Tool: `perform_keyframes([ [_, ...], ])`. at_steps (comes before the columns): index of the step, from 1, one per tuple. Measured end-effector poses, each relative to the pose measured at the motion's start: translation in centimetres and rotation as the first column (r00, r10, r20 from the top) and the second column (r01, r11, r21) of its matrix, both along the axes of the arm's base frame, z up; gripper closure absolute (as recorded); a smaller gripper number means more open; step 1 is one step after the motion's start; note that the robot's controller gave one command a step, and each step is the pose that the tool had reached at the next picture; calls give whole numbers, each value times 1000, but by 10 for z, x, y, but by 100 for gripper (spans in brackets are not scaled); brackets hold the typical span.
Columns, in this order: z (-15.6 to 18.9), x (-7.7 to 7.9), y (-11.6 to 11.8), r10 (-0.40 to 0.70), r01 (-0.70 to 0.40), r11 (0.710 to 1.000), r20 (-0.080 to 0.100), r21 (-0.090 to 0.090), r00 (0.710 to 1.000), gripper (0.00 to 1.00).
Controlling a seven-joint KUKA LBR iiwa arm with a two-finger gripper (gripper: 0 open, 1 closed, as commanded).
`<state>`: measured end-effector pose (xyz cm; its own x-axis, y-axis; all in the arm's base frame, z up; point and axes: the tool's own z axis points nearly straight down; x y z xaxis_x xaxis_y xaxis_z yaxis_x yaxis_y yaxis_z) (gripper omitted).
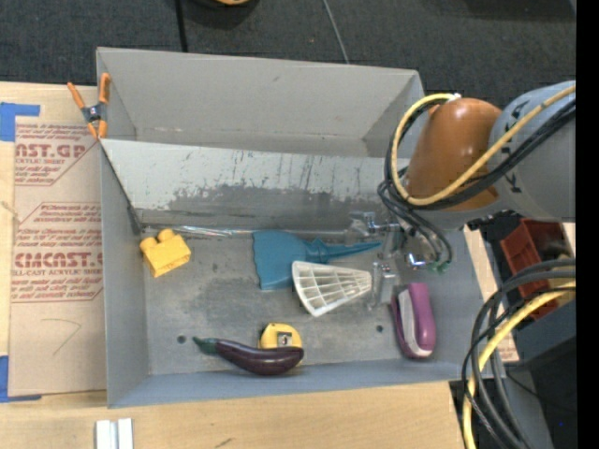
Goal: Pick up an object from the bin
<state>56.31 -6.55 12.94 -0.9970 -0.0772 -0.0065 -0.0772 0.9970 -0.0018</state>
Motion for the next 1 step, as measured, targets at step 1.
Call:
perform_keyframes([
  [1,-42,-25,66,128,-128,992,1,-2,992,100],
])
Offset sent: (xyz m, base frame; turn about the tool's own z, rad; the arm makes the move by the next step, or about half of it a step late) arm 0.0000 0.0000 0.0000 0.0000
